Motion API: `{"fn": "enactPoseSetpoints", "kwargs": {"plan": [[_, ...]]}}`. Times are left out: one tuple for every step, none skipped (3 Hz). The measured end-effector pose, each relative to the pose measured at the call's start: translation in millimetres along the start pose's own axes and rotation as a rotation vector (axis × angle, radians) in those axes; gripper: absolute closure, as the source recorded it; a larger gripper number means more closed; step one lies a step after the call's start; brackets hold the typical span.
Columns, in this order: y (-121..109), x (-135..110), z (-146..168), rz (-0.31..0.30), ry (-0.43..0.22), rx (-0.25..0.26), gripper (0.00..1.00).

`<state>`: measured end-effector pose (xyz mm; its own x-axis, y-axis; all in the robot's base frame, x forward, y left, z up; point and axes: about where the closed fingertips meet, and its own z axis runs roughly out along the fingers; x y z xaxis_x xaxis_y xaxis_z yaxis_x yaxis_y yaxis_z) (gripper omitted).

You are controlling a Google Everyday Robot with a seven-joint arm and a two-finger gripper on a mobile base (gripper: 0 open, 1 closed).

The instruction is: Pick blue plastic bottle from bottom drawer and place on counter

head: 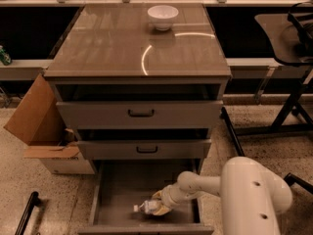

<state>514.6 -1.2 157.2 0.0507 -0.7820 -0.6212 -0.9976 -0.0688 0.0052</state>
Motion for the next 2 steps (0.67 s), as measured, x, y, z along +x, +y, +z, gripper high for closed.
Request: {"fn": "enactPoseSetpoints", "kwargs": {"plan": [[10,-12,-57,-0.040,-0.054,0.064,1.00],[7,-27,-131,-0.096,-0.126,0.135,1.00]]}}
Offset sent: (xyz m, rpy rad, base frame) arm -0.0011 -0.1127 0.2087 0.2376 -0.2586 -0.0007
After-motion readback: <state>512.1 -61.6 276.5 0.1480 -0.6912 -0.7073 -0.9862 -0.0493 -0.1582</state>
